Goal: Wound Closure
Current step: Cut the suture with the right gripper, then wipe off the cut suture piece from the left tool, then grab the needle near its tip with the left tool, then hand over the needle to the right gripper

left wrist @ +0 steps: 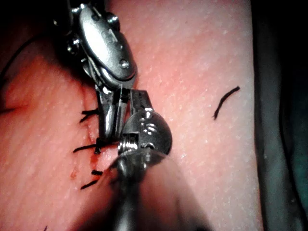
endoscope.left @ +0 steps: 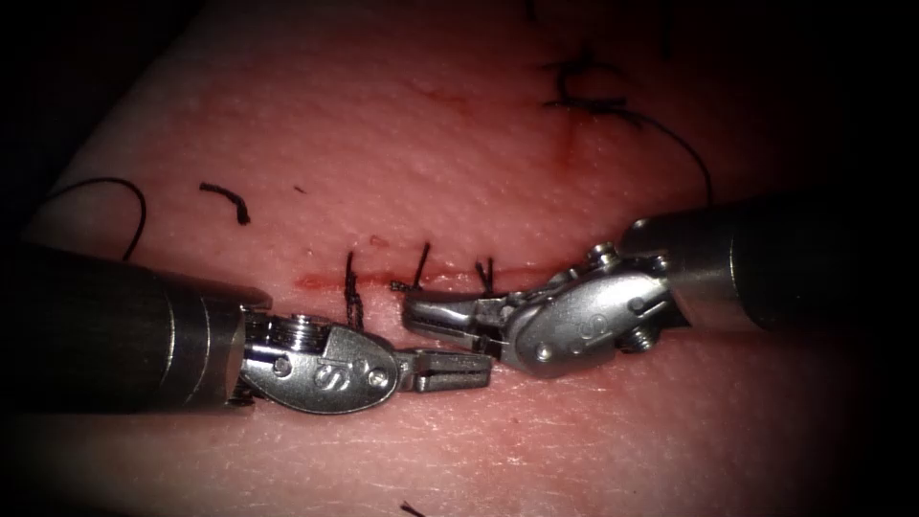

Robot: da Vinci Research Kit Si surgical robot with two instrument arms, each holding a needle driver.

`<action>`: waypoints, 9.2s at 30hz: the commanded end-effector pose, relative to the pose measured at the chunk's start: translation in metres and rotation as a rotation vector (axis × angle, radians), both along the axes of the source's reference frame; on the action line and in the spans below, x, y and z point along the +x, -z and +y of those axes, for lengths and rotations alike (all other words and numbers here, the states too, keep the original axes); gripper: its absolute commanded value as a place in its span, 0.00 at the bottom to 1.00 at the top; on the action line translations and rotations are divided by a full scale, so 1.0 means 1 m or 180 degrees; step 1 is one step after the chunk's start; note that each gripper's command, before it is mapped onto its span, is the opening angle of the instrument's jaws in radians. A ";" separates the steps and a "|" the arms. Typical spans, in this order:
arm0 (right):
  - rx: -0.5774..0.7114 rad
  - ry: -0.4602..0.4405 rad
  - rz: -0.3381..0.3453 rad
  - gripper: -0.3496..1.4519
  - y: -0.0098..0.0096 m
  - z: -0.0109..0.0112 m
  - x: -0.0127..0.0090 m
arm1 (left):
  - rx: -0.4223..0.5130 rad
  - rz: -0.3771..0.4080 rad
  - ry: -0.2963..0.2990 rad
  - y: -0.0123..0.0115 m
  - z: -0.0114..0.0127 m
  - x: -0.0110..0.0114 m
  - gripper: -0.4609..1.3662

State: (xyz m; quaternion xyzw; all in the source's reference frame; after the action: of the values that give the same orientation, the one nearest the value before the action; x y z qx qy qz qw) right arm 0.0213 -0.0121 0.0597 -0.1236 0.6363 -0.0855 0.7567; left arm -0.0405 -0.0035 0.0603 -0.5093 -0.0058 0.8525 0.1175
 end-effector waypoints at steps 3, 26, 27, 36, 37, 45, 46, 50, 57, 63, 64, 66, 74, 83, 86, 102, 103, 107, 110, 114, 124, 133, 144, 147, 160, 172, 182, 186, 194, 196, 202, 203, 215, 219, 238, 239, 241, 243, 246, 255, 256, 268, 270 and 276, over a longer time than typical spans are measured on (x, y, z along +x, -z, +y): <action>0.0009 0.0025 -0.0038 0.00 0.0000 0.0002 0.0002 | 0.0003 -0.0002 -0.0005 0.0000 0.0000 0.0000 0.06; -0.0063 -0.0363 -0.0195 0.99 0.0039 0.0066 -0.0082 | -0.0008 -0.0003 -0.0010 -0.0001 -0.0004 0.0001 0.06; -0.0057 -0.0363 -0.0197 0.99 0.0040 0.0067 -0.0084 | -0.0008 -0.0002 -0.0009 -0.0001 -0.0004 0.0001 0.06; 0.0013 -0.0534 -0.0263 0.99 0.0060 0.0096 -0.0142 | 0.0006 -0.0026 0.0027 0.0005 -0.0007 -0.0020 0.06; 0.0020 -0.0545 -0.0283 0.99 0.0061 0.0098 -0.0146 | 0.0007 -0.0036 0.0024 0.0006 -0.0008 -0.0025 0.06; 0.0026 -0.0573 -0.0330 0.99 0.0058 0.0102 -0.0153 | -0.0028 -0.0123 -0.0031 0.0015 -0.0011 -0.0066 0.06; 0.0026 -0.0574 -0.0330 0.99 0.0058 0.0102 -0.0153 | -0.0030 -0.0124 -0.0028 0.0014 -0.0011 -0.0071 0.06; 0.0027 -0.0574 -0.0332 0.99 0.0058 0.0102 -0.0154 | -0.0039 -0.0155 -0.0028 0.0010 -0.0011 -0.0098 0.06; 0.0027 -0.0574 -0.0335 0.99 0.0057 0.0103 -0.0156 | 0.0019 -0.0261 -0.0038 0.0004 -0.0015 -0.0144 0.06; 0.0027 -0.0576 -0.0340 0.99 0.0056 0.0104 -0.0158 | 0.0543 -0.0445 0.0091 -0.0008 -0.0038 -0.0168 0.06; 0.0027 -0.0577 -0.0341 0.99 0.0055 0.0105 -0.0158 | 0.0605 -0.0463 0.0103 -0.0010 -0.0040 -0.0169 0.06; 0.0008 -0.0576 -0.0348 0.99 0.0054 0.0105 -0.0158 | 0.0809 -0.0541 0.0108 -0.0016 -0.0047 -0.0170 0.06; 0.0022 -0.0618 -0.0397 0.99 0.0052 0.0105 -0.0159 | 0.1407 -0.0662 0.0207 -0.0041 -0.0057 -0.0159 0.30; 0.0019 -0.0632 -0.0400 0.99 0.0052 0.0105 -0.0159 | 0.1542 -0.0600 0.0333 -0.0048 -0.0064 -0.0115 0.49; 0.0018 -0.0634 -0.0402 0.99 0.0052 0.0105 -0.0158 | 0.1539 -0.0574 0.0355 -0.0044 -0.0063 -0.0094 0.52; 0.0029 -0.0626 -0.0433 1.00 0.0049 0.0101 -0.0152 | 0.1496 -0.0395 0.0559 -0.0029 -0.0044 -0.0027 0.55; 0.0025 -0.0628 -0.0435 1.00 0.0048 0.0100 -0.0150 | 0.1486 -0.0402 0.0573 -0.0026 -0.0042 -0.0025 0.55; 0.0084 -0.0587 -0.0475 1.00 0.0046 0.0097 -0.0148 | 0.1297 -0.0535 0.0591 -0.0008 -0.0033 -0.0017 0.58; 0.0109 -0.0555 -0.0501 1.00 0.0046 0.0096 -0.0148 | 0.1197 -0.0566 0.0573 0.0001 -0.0027 -0.0011 0.60; 0.0178 -0.0513 -0.0540 0.99 0.0049 0.0092 -0.0146 | 0.1118 -0.0540 0.0544 0.0014 -0.0017 0.0006 0.64; 0.0428 -0.0432 -0.0626 0.99 0.0057 0.0081 -0.0138 | 0.0950 -0.0503 0.0606 0.0038 0.0002 0.0065 0.66; 0.0659 -0.0403 -0.0688 0.99 0.0063 0.0069 -0.0131 | 0.0821 -0.0496 0.0711 0.0066 0.0020 0.0108 0.67; 0.0712 -0.0418 -0.0692 0.99 0.0063 0.0068 -0.0129 | 0.0764 -0.0107 0.1028 0.0084 0.0015 0.0185 0.68; 0.0709 -0.0411 -0.0708 0.99 0.0061 0.0066 -0.0126 | 0.0779 0.0016 0.1161 0.0084 0.0015 0.0206 0.68; 0.0740 -0.0380 -0.0773 0.99 0.0057 0.0059 -0.0118 | 0.0855 0.0493 0.1733 0.0092 0.0003 0.0251 0.71; 0.0792 -0.0372 -0.0796 0.98 0.0056 0.0056 -0.0118 | 0.0949 0.1256 0.2000 0.0081 -0.0022 0.0281 0.68; 0.0811 -0.0363 -0.0818 0.98 0.0053 0.0056 -0.0117 | 0.1175 0.1327 0.2095 0.0036 -0.0041 0.0297 0.55; 0.0825 -0.0367 -0.0815 0.98 0.0053 0.0055 -0.0117 | 0.1222 0.1267 0.2083 0.0016 -0.0041 0.0306 0.48; 0.0825 -0.0367 -0.0815 0.98 0.0053 0.0054 -0.0117 | 0.1486 0.1065 0.1962 -0.0019 -0.0056 0.0309 0.49; 0.0825 -0.0367 -0.0815 0.98 0.0053 0.0054 -0.0116 | 0.1504 0.1038 0.1945 -0.0024 -0.0060 0.0311 0.56; 0.0843 -0.0365 -0.0820 0.98 0.0053 0.0053 -0.0116 | 0.1527 0.1014 0.1969 -0.0028 -0.0066 0.0322 0.58; 0.0843 -0.0365 -0.0820 0.97 0.0053 0.0054 -0.0116 | 0.1552 0.1005 0.1991 -0.0027 -0.0067 0.0325 0.37; 0.0843 -0.0367 -0.0822 0.97 0.0053 0.0053 -0.0116 | 0.1477 0.0899 0.2013 -0.0008 -0.0061 0.0325 0.06; 0.0843 -0.0368 -0.0822 0.97 0.0054 0.0053 -0.0116 | 0.1372 0.0858 0.2049 0.0008 -0.0052 0.0325 0.06; 0.0862 -0.0372 -0.0820 0.97 0.0054 0.0053 -0.0117 | 0.1119 0.0674 0.1699 0.0076 0.0001 0.0200 0.06; 0.0880 -0.0377 -0.0818 0.97 0.0054 0.0053 -0.0117 | 0.1106 0.0663 0.1677 0.0076 0.0004 0.0191 0.06; 0.0917 -0.0385 -0.0812 0.97 0.0054 0.0053 -0.0119 | 0.1084 0.0649 0.1621 0.0076 0.0010 0.0171 0.06; 0.0954 -0.0393 -0.0807 0.96 0.0054 0.0053 -0.0120 | 0.1077 0.0635 0.1592 0.0075 0.0013 0.0158 0.06; 0.0993 -0.0400 -0.0802 0.94 0.0055 0.0054 -0.0122 | 0.1057 0.0602 0.1528 0.0072 0.0020 0.0134 0.06; 0.1085 -0.0413 -0.0788 0.91 0.0055 0.0055 -0.0128 | 0.0954 0.0511 0.1432 0.0071 0.0048 0.0081 0.06; 0.1085 -0.0413 -0.0789 0.91 0.0055 0.0055 -0.0129 | 0.0942 0.0467 0.1446 0.0072 0.0051 0.0076 0.06; 0.1127 -0.0398 -0.0819 0.91 0.0055 0.0053 -0.0134 | 0.0842 0.0389 0.1293 0.0064 0.0117 -0.0003 0.06; 0.1130 -0.0404 -0.0839 0.91 0.0055 0.0052 -0.0136 | 0.0827 0.0358 0.1263 0.0055 0.0133 -0.0021 0.06; 0.1151 -0.0388 -0.0859 0.91 0.0055 0.0051 -0.0139 | 0.0809 0.0327 0.1261 0.0036 0.0150 -0.0045 0.06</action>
State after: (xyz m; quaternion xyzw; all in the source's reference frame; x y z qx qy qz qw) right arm 0.0074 -0.0071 0.0542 -0.0152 0.5246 0.0625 0.8489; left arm -0.0451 0.0116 0.0569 -0.4348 -0.0013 0.8304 0.3483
